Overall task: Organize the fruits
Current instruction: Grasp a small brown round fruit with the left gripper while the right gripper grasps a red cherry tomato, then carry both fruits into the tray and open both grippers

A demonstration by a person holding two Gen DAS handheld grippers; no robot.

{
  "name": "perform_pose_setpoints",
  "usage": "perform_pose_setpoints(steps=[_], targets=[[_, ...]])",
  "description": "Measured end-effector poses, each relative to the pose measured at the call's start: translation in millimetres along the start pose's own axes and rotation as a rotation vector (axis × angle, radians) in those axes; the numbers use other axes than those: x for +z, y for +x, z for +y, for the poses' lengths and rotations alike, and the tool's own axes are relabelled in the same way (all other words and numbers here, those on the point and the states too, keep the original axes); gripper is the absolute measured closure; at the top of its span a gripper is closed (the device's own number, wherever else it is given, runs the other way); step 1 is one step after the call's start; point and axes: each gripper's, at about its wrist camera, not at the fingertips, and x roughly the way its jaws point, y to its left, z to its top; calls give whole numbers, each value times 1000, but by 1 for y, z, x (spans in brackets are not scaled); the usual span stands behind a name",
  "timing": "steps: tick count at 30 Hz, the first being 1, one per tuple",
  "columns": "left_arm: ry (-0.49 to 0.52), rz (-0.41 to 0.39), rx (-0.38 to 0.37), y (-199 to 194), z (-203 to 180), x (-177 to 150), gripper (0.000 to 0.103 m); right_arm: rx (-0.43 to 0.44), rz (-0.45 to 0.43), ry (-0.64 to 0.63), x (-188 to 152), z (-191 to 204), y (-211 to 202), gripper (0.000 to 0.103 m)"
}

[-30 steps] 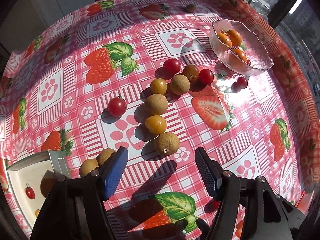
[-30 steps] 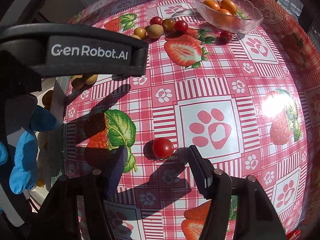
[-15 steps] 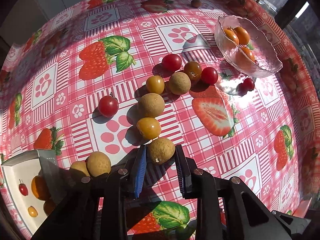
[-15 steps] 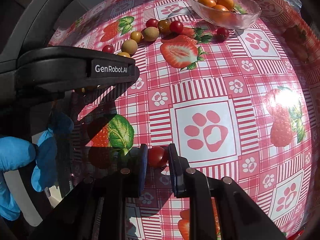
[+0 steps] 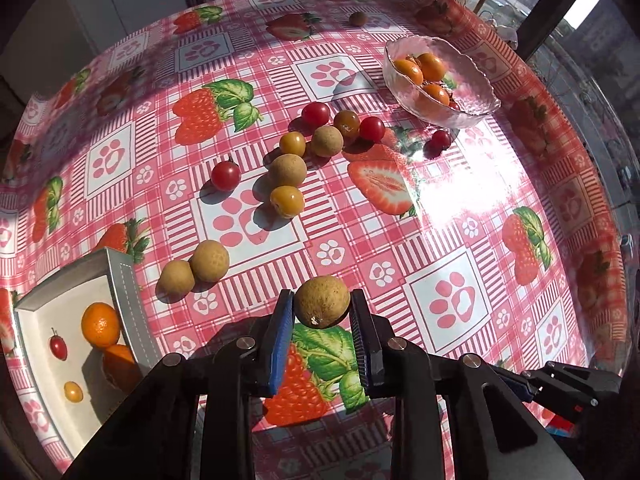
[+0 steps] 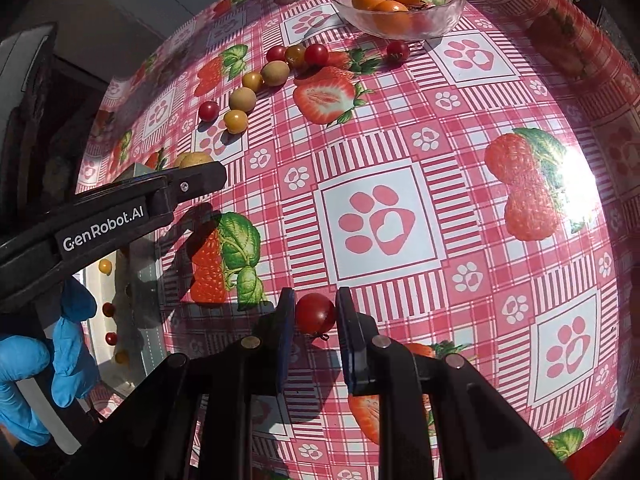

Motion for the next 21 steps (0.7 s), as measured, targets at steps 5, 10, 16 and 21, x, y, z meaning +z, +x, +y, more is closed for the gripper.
perform_pose_setpoints(steps=[5, 10, 16, 21], targets=[[-14, 20, -3, -11, 10, -29, 74, -5, 22, -4, -13, 5, -3, 80], [-36, 44, 2, -16, 29, -48, 74, -5, 39, -17, -22, 17, -6, 80], [-89, 38, -5, -29, 53, -65, 74, -1, 47, -37, -24, 38, -8, 80], [-124, 19, -1, -40, 73, -74, 74, 3, 47, -79, -23, 62, -10, 80]])
